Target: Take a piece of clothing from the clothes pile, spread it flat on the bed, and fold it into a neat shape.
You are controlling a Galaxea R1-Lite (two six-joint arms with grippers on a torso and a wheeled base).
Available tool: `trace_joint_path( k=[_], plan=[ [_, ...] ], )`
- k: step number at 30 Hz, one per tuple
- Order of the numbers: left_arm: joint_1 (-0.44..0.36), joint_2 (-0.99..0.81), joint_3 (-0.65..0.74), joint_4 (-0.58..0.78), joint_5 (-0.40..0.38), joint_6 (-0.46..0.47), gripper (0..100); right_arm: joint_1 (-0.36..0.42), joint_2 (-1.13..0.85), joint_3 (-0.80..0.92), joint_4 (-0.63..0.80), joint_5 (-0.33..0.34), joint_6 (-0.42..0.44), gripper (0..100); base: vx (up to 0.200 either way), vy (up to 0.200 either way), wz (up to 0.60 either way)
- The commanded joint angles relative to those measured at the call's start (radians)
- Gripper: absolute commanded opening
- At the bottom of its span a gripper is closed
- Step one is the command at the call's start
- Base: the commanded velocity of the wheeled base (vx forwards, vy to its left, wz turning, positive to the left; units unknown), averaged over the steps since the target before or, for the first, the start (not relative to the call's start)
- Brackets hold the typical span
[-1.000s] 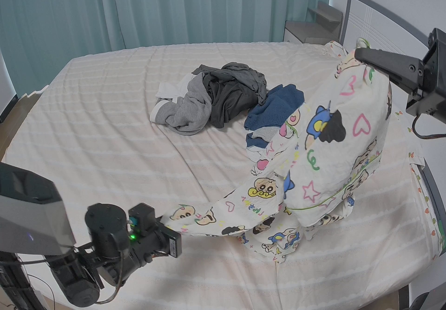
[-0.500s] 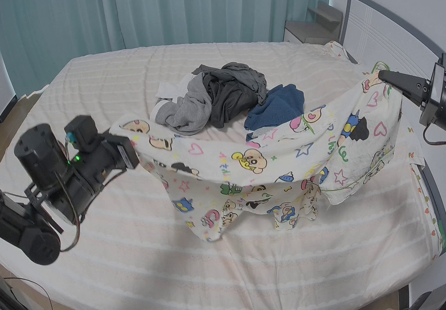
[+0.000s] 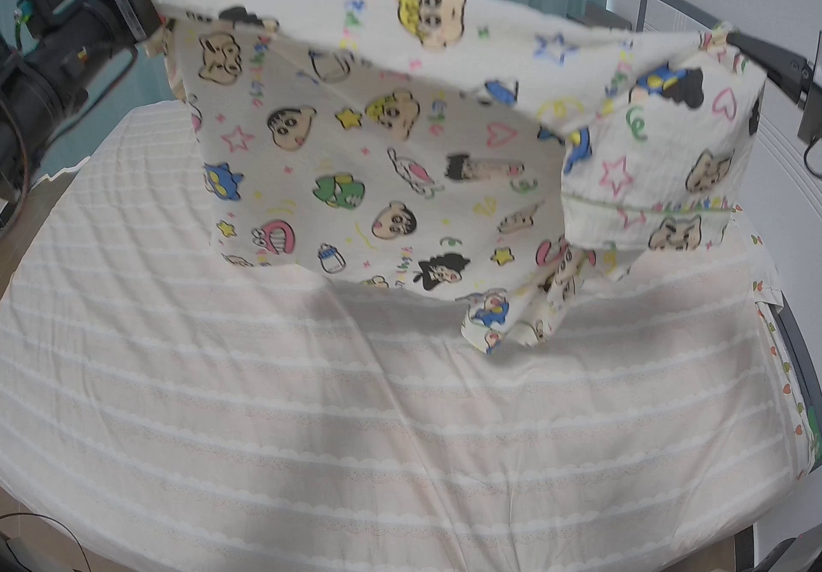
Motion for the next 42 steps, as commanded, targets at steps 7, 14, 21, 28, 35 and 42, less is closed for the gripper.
trace_joint_path(
  k=[7,14,21,28,35,42],
  plan=[
    [0.027,-0.208,0.264,0.089,0.014,0.048,0,-0.028,0.007,0.083,-0.006,0.006,-0.044,0,0.0,0.0,0.0],
    [0.027,-0.333,0.385,0.25,-0.002,0.001,0,-0.028,-0.037,0.167,0.026,0.018,-0.044,0,0.0,0.0,0.0],
    [0.024,-0.392,0.439,0.306,-0.065,-0.016,0,-0.025,-0.085,0.232,0.028,0.019,-0.044,0,0.0,0.0,0.0],
    [0.021,-0.404,0.462,0.308,-0.065,-0.019,0,-0.024,-0.114,0.273,0.026,0.019,-0.044,0,0.0,0.0,0.0],
    [0.021,-0.418,0.497,0.308,-0.066,-0.018,0,-0.024,-0.122,0.289,0.028,0.019,-0.043,0,-0.086,0.0,0.0],
    [0.021,-0.418,0.497,0.308,-0.065,-0.018,0,-0.024,-0.12,0.284,0.026,0.019,-0.044,0,-0.2,0.0,0.0]
  ],
)
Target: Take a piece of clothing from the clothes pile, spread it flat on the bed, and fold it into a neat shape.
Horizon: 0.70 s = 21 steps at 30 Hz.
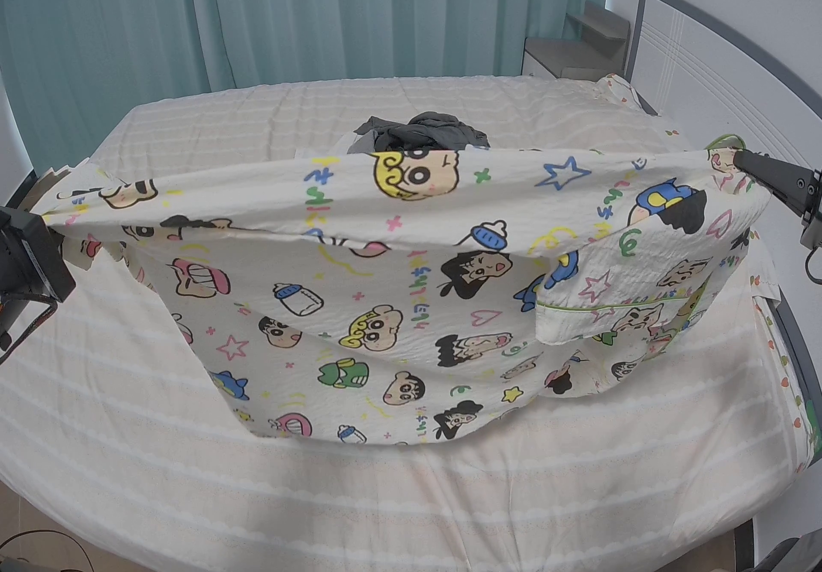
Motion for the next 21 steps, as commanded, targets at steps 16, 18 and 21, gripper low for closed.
trace_joint_path(
  k=[16,18,21],
  plan=[
    [-0.003,-0.043,0.038,-0.001,-0.005,0.003,0,0.002,-0.004,0.003,-0.001,-0.001,0.001,0,-0.063,0.0,0.0],
    [-0.003,-0.045,0.044,-0.001,-0.005,0.003,0,0.002,-0.004,0.003,-0.001,-0.001,0.0,0,0.0,0.0,0.0],
    [-0.003,-0.051,0.045,-0.001,-0.003,0.003,0,0.003,-0.006,0.006,0.001,-0.001,0.001,0,0.0,0.0,0.0]
  ],
)
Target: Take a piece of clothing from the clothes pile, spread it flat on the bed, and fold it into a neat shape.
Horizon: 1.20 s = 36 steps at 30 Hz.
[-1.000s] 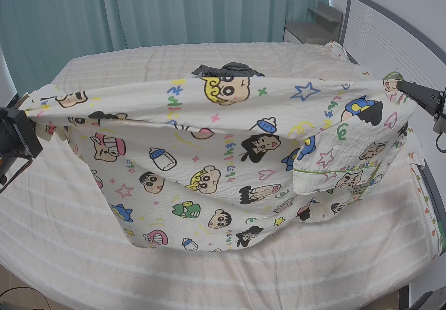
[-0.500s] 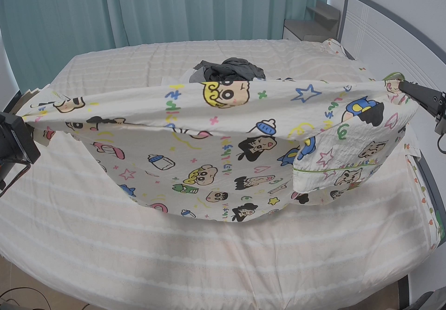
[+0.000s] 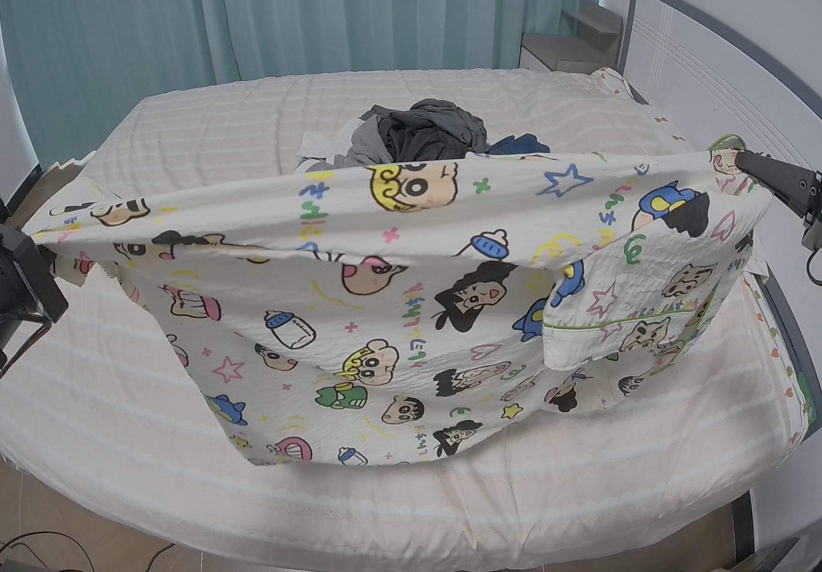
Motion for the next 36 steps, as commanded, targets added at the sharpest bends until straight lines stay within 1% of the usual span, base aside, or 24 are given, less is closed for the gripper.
trace_joint_path(
  k=[1,2,36],
  plan=[
    [-0.001,-0.016,0.005,-0.001,0.002,0.0,0,0.002,0.001,0.004,-0.001,0.0,0.001,0,0.0,0.0,0.0],
    [-0.001,-0.02,0.007,-0.001,0.002,0.0,0,0.002,0.001,0.005,0.0,0.0,0.001,0,0.0,0.0,0.0],
    [0.013,-0.034,0.013,0.001,0.01,-0.002,0,0.003,0.01,-0.01,-0.001,0.0,-0.001,0,0.0,0.2,0.0]
  ],
)
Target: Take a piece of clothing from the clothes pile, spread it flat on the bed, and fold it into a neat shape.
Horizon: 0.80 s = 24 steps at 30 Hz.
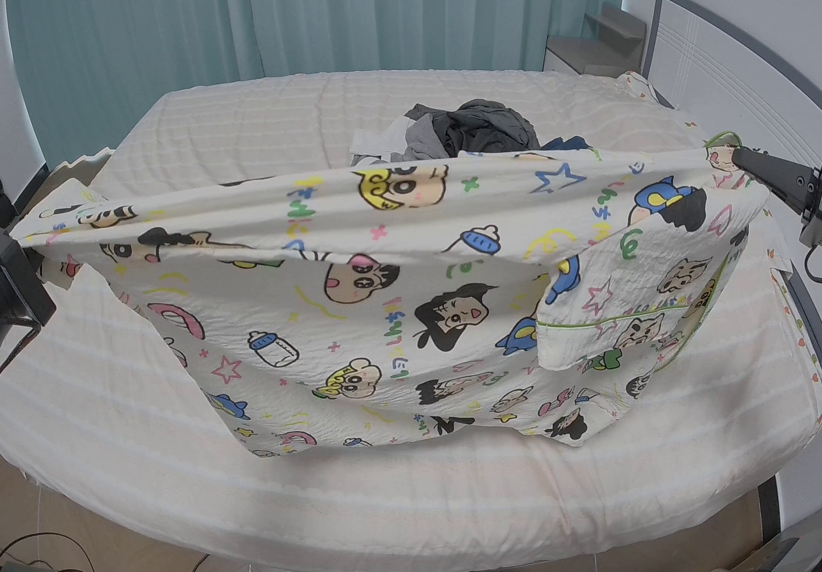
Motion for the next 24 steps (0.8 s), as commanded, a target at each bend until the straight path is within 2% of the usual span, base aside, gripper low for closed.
trace_joint_path(
  k=[1,10,24],
  plan=[
    [0.0,0.001,0.0,0.0,0.001,0.0,0,0.0,0.003,0.0,-0.001,0.0,0.001,0,0.0,0.2,0.0],
    [0.03,-0.004,-0.003,0.0,0.0,0.002,0,0.0,0.002,-0.002,-0.001,0.0,-0.001,0,0.0,0.2,0.0],
    [0.03,-0.018,-0.004,0.001,0.0,0.012,0,-0.001,0.003,-0.002,-0.001,-0.002,0.001,0,0.0,0.2,0.0]
  ],
)
